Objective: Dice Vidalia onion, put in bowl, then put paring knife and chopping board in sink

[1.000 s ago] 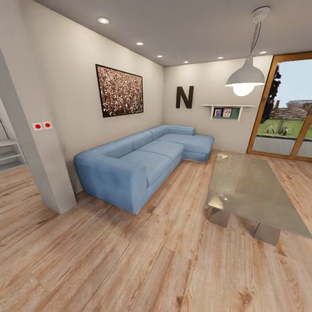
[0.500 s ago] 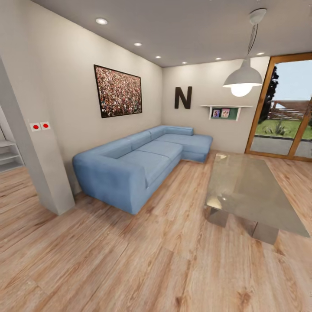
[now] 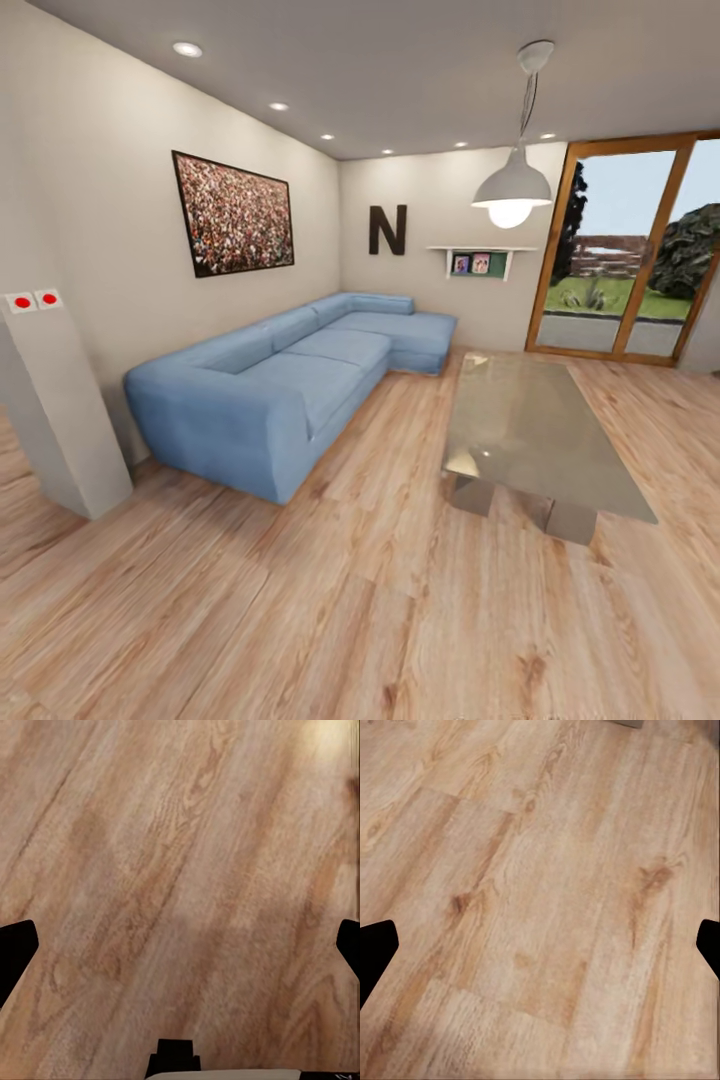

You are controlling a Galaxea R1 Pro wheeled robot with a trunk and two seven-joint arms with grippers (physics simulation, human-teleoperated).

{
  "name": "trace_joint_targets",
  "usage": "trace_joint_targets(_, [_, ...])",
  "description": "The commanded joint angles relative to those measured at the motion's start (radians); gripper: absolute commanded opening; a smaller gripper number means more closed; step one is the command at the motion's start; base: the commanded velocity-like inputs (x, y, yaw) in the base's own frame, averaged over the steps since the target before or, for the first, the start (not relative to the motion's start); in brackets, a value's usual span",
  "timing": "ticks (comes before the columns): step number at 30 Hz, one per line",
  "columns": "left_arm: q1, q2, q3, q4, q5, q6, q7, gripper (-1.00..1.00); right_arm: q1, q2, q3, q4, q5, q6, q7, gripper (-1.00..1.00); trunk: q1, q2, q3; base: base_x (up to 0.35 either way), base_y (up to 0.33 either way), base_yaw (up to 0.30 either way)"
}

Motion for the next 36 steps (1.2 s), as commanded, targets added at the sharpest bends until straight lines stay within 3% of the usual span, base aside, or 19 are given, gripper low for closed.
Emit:
trace_joint_targets(1, [0.001, 0.0, 0.0, -0.001, 0.003, -0.001, 0.0, 1.0, 0.0, 0.0, 0.001, 0.0, 0.0, -0.002, -0.003, 1.0, 0.0, 0.0, 0.0, 0.0, 0.0, -0.247])
trace_joint_targets(36, [0.001, 0.0, 0.0, 0.0, 0.002, -0.003, -0.002, 1.0, 0.0, 0.0, 0.0, 0.001, 0.0, -0.002, -0.003, 1.0, 0.0, 0.0, 0.014, 0.0, 0.0, -0.262])
